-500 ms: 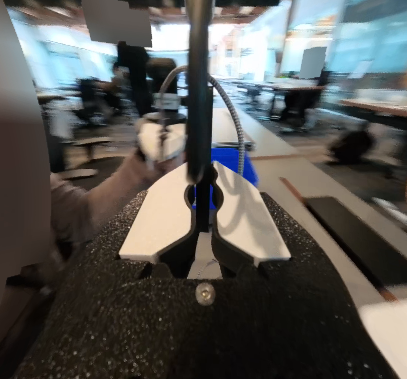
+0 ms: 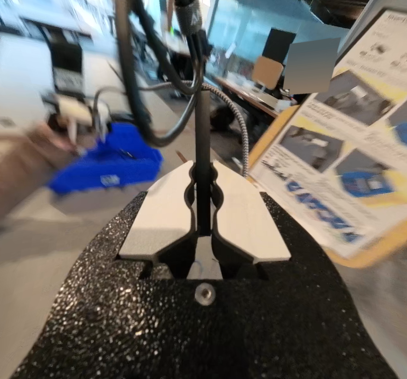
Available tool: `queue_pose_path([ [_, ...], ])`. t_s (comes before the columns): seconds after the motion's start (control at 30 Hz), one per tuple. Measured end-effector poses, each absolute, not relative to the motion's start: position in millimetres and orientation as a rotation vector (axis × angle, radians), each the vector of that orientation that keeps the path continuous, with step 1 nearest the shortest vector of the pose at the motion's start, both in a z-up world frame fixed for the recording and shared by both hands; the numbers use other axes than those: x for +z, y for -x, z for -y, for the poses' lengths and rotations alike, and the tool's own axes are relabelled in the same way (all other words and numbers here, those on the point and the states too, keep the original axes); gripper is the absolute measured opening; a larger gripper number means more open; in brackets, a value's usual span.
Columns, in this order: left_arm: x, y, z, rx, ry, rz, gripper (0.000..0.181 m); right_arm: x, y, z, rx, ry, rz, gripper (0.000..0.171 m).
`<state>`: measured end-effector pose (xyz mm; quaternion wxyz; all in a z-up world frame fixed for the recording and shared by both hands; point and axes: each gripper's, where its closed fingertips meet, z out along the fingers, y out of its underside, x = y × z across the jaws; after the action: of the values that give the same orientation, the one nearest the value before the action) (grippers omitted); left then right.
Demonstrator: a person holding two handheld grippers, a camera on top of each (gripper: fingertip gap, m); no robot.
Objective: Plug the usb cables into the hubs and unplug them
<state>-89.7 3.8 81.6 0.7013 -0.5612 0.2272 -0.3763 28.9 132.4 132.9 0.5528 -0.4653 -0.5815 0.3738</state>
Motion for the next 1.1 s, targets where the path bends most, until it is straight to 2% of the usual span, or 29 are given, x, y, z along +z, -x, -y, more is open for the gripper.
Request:
queue_pose_path([
  [0.23, 111.1, 153.5, 3.2, -0.742, 1.041, -0.142, 0.006, 139.1, -36.9, -148.3, 0.408, 1.013, 1.596, 0.01],
  [0.5, 126.8, 171.2, 30.6, -0.628, 0.959, -0.093, 0.006, 141.9, -33.0, -152.3, -0.034, 0.813, 1.633, 0.01],
  [0.63, 122.4, 169.2, 31.4, -0.693, 0.992, -0.121, 0.006, 146.9, -35.1, -149.3, -0.108, 0.747, 1.581, 0.01],
  [0.77, 116.1, 162.1, 22.9, -0.739, 1.041, -0.143, 0.006, 138.9, -30.5, -131.3, 0.146, 0.841, 1.613, 0.01],
  [0.9, 112.3, 138.6, 8.4, -0.768, 1.114, -0.185, 0.006, 128.8, -21.0, -97.8, 0.792, 1.057, 1.668, 0.009],
  [1.0, 108.3, 110.0, -3.8, -0.768, 1.174, -0.269, 0.006, 128.4, -17.5, -87.5, 1.133, 1.145, 1.636, 0.01],
  [1.03, 107.0, 100.3, -8.1, -0.748, 1.191, -0.299, 0.009, 128.9, -16.9, -86.4, 1.207, 1.156, 1.623, 0.01],
  [1.1, 105.0, 82.8, -18.0, -0.696, 1.223, -0.342, 0.04, 132.0, -15.9, -84.4, 1.334, 1.168, 1.594, 0.01],
])
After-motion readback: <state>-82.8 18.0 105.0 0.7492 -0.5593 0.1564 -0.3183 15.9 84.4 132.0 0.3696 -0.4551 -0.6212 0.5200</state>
